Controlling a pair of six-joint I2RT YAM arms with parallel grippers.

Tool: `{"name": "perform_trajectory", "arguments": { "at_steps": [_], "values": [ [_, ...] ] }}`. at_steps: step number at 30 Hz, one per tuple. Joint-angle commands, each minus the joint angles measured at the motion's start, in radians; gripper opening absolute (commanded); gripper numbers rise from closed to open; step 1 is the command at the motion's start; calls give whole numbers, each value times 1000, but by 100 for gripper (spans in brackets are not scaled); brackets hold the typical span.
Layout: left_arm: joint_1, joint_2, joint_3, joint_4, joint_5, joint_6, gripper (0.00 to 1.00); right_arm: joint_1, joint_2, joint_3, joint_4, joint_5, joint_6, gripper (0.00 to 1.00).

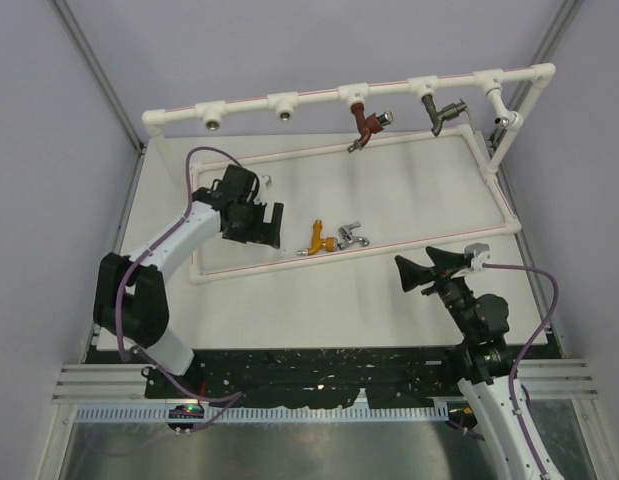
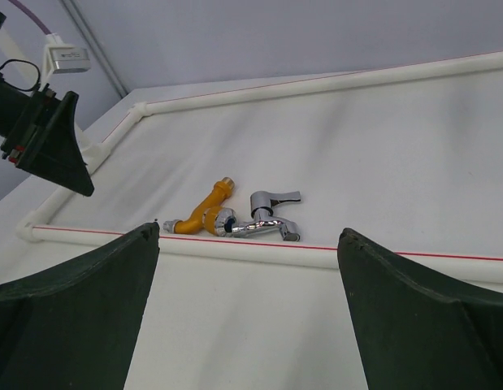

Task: Install the water faucets

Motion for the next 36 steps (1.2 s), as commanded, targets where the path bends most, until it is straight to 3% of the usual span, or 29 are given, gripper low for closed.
{"name": "perform_trajectory", "arguments": {
  "at_steps": [1,6,14,24,28,33,36],
  "values": [
    [-1,111,98,20,35,45,100,3,15,32,51,-66,-18,95],
    [-3,202,113,58,142,39,100,3,94,49,52,-99,-19,95],
    [-52,182,-59,146,191,-11,100,3,263,98,43,-113,-7,95],
    [-208,128,-213,132,279,-34,100,14,496,155,93,-107,2,95],
    [-280,70,-260,118,345,-34,100,41,614,224,89,-55,-1,100],
    [-366,-2,-295,126,446,-32,99,147,843,336,61,52,-36,88],
    [-372,-74,-334,177,434,-70,100,178,1001,419,57,94,-33,79]
  ]
}}
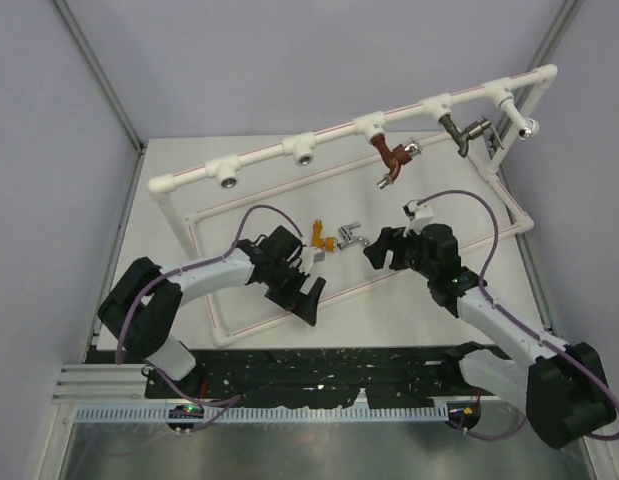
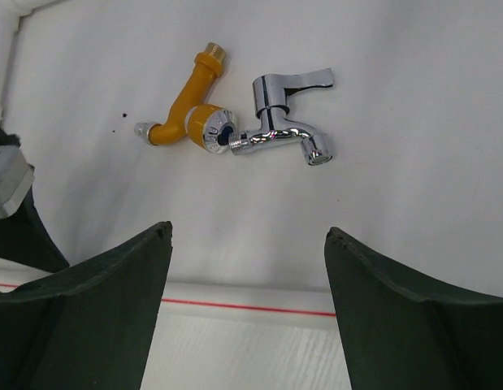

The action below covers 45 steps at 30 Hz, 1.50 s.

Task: Install the water faucets

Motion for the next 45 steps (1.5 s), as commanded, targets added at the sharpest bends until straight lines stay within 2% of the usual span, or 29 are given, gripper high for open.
{"name": "perform_trajectory", "arguments": {
  "at_steps": [1,10,19,23,30,34,45],
  "values": [
    [-20,-139,-47,-3,81,-72,100,45,159,119,30,104,-3,76],
    [-19,-294,-79,38,-226,-144,100,50,493,295,21,204,-3,66],
    [-19,-306,-81,26,-335,-181,100,74,729,527,-174,262,-58,58],
    [-20,-312,-85,21,-351,-191,100,99,779,564,-248,267,-80,55],
    [-19,-348,-89,23,-386,-191,100,140,803,568,-301,271,-113,52],
    [-19,-367,-85,21,-401,-194,100,143,758,528,-291,224,-98,49],
    [-19,-404,-104,110,-438,-256,100,152,510,352,-173,245,-12,64]
  ]
}}
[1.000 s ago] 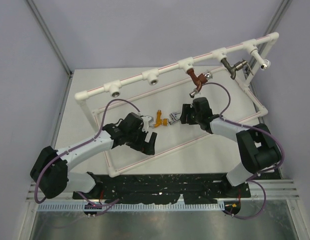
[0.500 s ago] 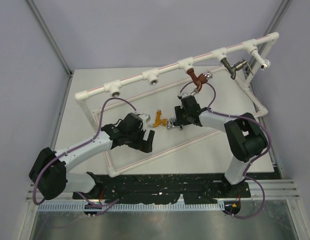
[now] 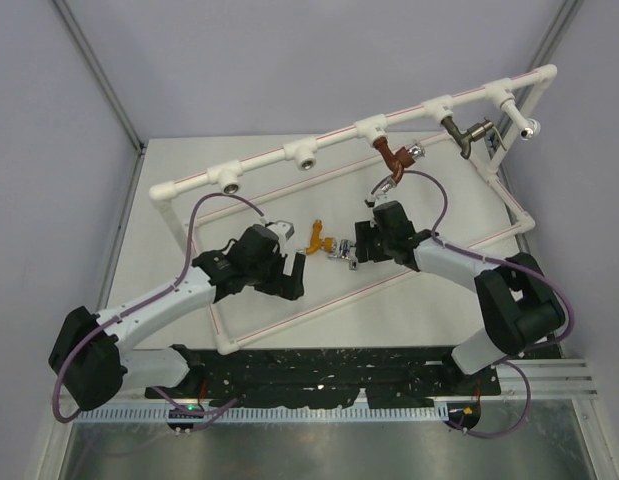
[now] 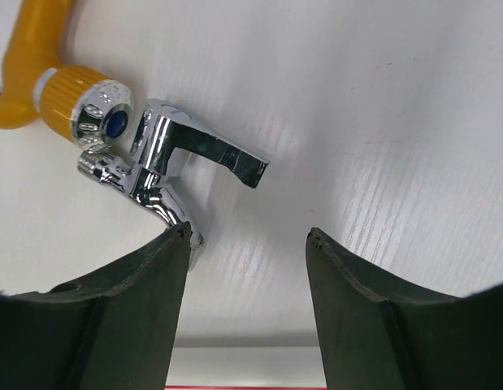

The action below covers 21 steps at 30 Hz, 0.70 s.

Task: Install the water faucets

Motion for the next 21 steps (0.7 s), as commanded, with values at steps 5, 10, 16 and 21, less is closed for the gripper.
{"name": "perform_trajectory", "arguments": {
  "at_steps": [5,10,16,21],
  "values": [
    [3,-27,-23,126,-76,-79,100,65,-102,-84,123,29,91,63],
    [3,-76,-68,189,-119,-113,100,135,-51,-96,181,141,136,59],
    [5,-173,-149,261,-152,-147,100,173,13,-89,193,265,144,51],
    [2,-219,-197,312,-156,-164,100,185,55,-81,190,309,136,48]
  ]
}}
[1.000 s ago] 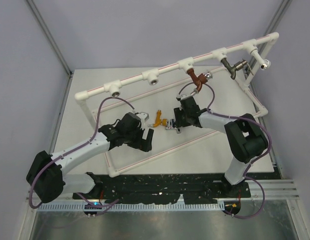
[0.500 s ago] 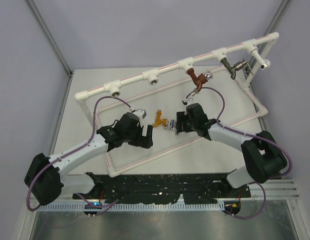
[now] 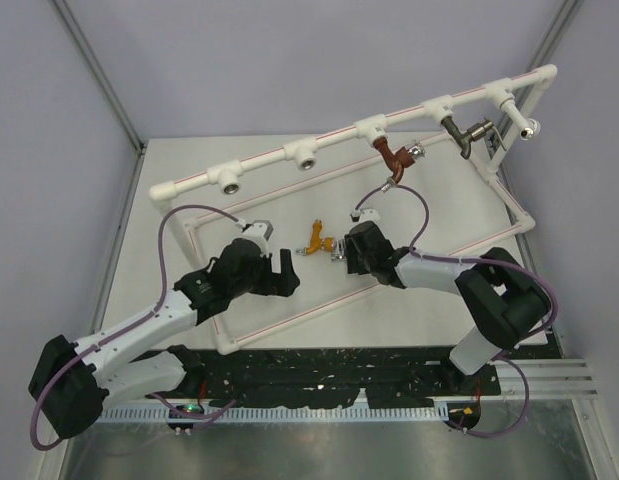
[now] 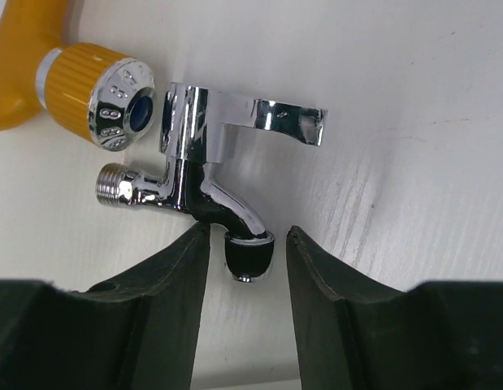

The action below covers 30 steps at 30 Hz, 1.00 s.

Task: Install the water faucets

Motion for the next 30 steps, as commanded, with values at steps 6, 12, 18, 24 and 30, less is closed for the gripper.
{"name": "perform_trajectory", "arguments": {
  "at_steps": [6,12,18,24,30],
  "values": [
    [3,-80,-69,184,4,-31,100,24,1,-10,48,102,-1,21],
    [3,-155,-140,355,53,-30,100,36,-167,-94,131,90,-48,6],
    [1,-180,-148,444,138,-47,100,93,-405,-205,240,90,-98,6],
    [3,-136,-125,531,231,-105,99,185,-594,-292,329,84,-118,6],
    [3,-71,-120,635,307,-185,90,260,-669,-335,413,91,-134,6]
  ]
}}
